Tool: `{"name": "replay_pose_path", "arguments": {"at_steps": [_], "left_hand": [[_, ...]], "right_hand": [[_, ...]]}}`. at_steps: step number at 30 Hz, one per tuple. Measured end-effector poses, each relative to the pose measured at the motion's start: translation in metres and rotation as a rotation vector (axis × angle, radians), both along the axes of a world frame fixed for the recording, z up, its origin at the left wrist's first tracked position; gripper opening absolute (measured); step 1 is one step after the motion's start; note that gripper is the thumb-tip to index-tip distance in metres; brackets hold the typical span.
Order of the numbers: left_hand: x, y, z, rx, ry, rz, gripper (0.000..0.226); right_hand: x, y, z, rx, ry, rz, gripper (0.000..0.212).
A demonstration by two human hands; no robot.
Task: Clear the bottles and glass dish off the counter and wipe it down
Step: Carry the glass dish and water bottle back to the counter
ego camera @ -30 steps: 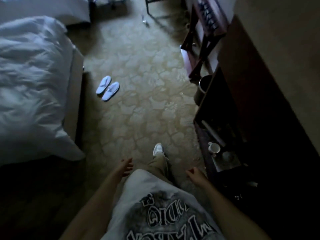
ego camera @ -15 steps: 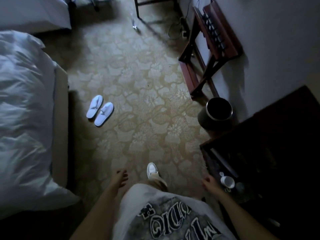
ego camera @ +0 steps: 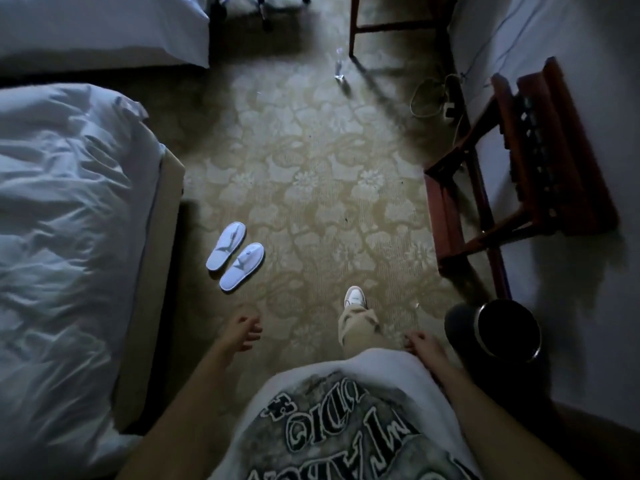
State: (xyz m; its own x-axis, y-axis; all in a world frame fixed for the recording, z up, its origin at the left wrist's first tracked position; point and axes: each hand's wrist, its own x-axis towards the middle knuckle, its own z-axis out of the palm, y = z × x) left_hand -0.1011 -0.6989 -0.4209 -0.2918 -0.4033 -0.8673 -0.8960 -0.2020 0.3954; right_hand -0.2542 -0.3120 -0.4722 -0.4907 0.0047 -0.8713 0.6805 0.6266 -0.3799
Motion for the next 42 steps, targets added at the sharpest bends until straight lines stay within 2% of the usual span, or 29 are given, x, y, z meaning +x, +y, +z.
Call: {"name": "replay_pose_path", "arguments": {"at_steps": [2, 5, 9, 13, 16, 18, 21, 25, 28, 32, 34, 37, 39, 42], "left_hand": [[-0.008, -0.013, -0.002, 0.022, -0.085, 0.161, 0.030], [-0.034, -0.045, -0.002, 0.071, -0.142, 0.279, 0.031], [-0.090, -0.089, 0.001, 0.071, -0.132, 0.348, 0.032], [-0.168, -0.162, -0.020, 0.129, -0.162, 0.360, 0.032], [-0.254, -0.242, -0.034, 0.112, -0.147, 0.343, 0.029], [-0.331, -0.293, -0.016, 0.095, -0.110, 0.274, 0.019], [-0.448, -0.367, 0.018, 0.077, 0.032, 0.128, 0.020], [-0.579, -0.456, 0.045, -0.033, 0.168, 0.012, 0.017], [-0.654, -0.507, 0.049, -0.077, 0.235, -0.019, 0.019], [-0.724, -0.559, 0.026, -0.074, 0.183, 0.021, 0.016], [-0.746, -0.585, 0.012, -0.068, 0.092, 0.077, 0.017], [-0.767, -0.620, 0.007, -0.036, -0.036, 0.191, 0.017], [-0.789, -0.646, 0.003, -0.032, -0.056, 0.247, 0.015], [-0.844, -0.681, 0.010, -0.039, -0.088, 0.203, 0.018]], "right_hand": [[-0.070, -0.058, 0.026, -0.035, 0.028, 0.090, 0.015], [-0.174, -0.146, 0.059, -0.114, 0.119, 0.275, 0.019], [-0.285, -0.240, 0.095, -0.178, 0.223, 0.418, 0.025], [-0.366, -0.302, 0.083, -0.134, 0.173, 0.462, 0.024], [-0.412, -0.330, 0.063, -0.051, 0.128, 0.385, 0.018], [-0.434, -0.342, 0.060, 0.019, 0.067, 0.304, 0.017], [-0.467, -0.363, 0.059, 0.086, 0.004, 0.207, 0.021], [-0.532, -0.418, 0.071, 0.120, -0.017, 0.100, 0.021], [-0.593, -0.474, 0.065, 0.059, -0.021, 0.008, 0.019], [-0.693, -0.562, 0.031, -0.012, -0.007, -0.028, 0.013], [-0.755, -0.611, 0.019, -0.044, 0.000, -0.004, 0.013], [-0.846, -0.687, 0.032, -0.085, 0.021, 0.068, 0.015], [-0.913, -0.735, 0.052, -0.113, 0.069, 0.144, 0.015], [-0.999, -0.792, 0.080, -0.172, 0.175, 0.165, 0.011]]}}
